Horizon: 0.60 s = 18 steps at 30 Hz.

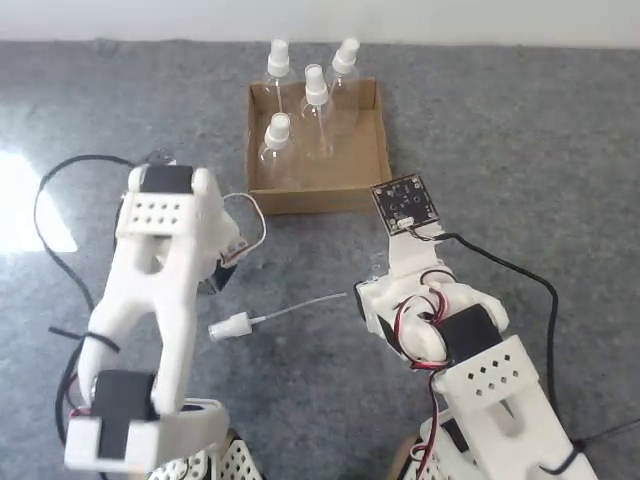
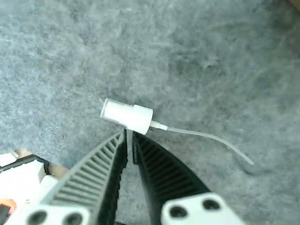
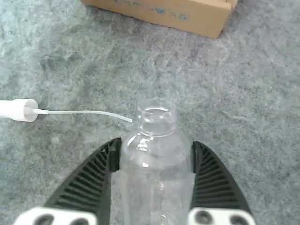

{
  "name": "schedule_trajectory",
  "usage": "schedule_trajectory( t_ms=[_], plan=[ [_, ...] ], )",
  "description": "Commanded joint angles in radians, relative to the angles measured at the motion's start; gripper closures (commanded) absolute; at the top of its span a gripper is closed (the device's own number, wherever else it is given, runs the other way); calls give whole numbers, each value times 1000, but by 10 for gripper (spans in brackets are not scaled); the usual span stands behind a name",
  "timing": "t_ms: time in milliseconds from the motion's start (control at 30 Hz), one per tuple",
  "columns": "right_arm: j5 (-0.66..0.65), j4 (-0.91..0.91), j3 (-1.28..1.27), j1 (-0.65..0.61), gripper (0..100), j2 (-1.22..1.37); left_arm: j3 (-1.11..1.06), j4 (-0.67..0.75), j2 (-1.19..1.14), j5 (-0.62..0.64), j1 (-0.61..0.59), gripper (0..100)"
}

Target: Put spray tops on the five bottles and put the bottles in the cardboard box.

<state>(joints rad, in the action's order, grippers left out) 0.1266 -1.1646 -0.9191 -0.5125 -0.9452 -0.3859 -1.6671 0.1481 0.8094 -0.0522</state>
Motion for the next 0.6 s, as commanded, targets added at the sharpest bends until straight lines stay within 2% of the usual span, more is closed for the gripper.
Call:
schedule_trajectory(
  t_ms=[0,333,567],
  plan=[
    [8,22,18,12,900,-44,-42,52,92,-5,-3,977],
    [8,21,18,12,900,-44,-94,57,3,-40,6,727],
    [8,21,18,12,900,-44,-105,58,-115,-40,35,696]
  ],
)
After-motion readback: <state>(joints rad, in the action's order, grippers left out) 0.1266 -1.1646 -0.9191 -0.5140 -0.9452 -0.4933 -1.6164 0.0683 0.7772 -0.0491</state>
